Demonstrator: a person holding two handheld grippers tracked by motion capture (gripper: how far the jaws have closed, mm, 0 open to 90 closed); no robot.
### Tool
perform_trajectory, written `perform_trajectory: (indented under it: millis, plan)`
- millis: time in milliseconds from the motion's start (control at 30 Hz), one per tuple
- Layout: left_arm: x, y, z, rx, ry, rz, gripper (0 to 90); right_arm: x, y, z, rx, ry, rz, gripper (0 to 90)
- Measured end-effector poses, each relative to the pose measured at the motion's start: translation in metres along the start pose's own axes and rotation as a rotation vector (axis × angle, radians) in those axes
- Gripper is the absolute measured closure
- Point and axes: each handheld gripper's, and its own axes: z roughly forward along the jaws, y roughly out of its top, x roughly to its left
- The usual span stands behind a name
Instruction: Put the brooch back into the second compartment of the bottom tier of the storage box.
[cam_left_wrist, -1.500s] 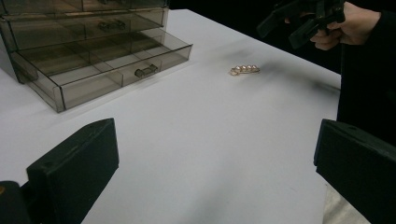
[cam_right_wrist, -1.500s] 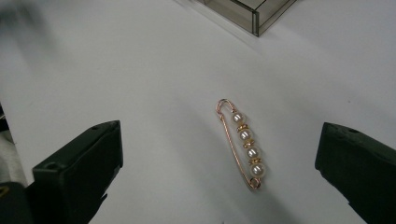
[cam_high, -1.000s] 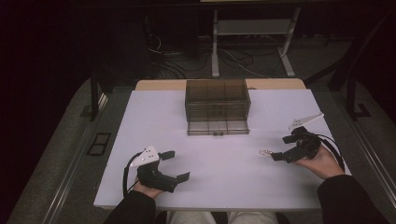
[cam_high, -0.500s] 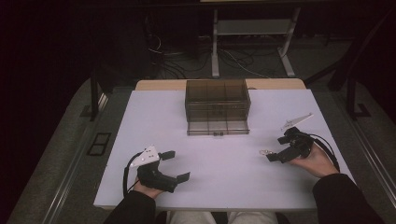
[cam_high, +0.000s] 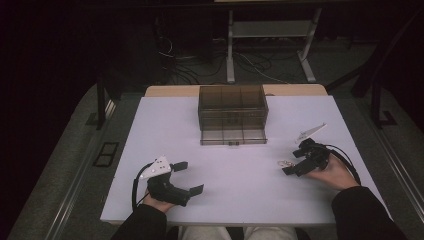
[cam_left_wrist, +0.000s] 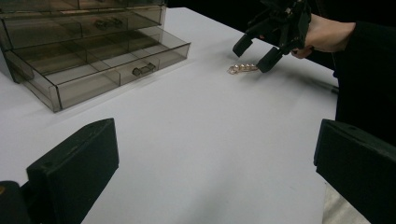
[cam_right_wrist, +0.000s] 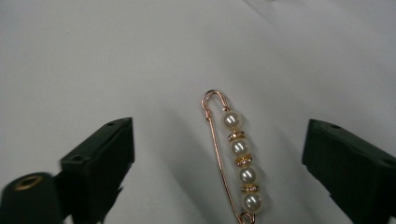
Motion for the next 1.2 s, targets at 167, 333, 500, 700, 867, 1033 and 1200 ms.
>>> perform_trajectory:
  millis: [167,333,500,700,867,1033,1200]
  plan:
    - [0.0003,0.0000,0.0000,0.000,0.001,0.000,0.0,0.0002,0.0001,0.0009,0.003,-0.013,-0.008,15.8]
    - [0.0006,-0.0001,-0.0003,-0.003,0.003,-0.003,0.0,0.0007,-0.0001,0.0007,0.008,-0.010,-0.024,26.7]
    - [0.0004,-0.0002,-0.0001,-0.001,0.003,-0.001,0.0,0.0005,-0.0006,-0.0002,0.008,-0.008,-0.030,32.7]
    - [0.0005,-0.0002,-0.0002,-0.003,0.001,0.001,0.0,0.0000,-0.0013,0.0003,0.013,-0.002,-0.038,40.5]
    - [0.0004,-0.0003,-0.0001,-0.005,0.000,0.001,0.0,-0.0007,-0.0019,0.0014,0.021,-0.006,-0.042,47.5]
    - [0.0005,-0.0002,-0.0002,-0.004,-0.002,0.004,0.0,-0.0021,-0.0033,0.0017,0.031,-0.013,-0.052,59.4]
    - [0.0004,-0.0002,-0.0002,-0.004,-0.001,0.004,0.0,-0.0018,-0.0039,0.0014,0.033,-0.031,-0.054,66.3]
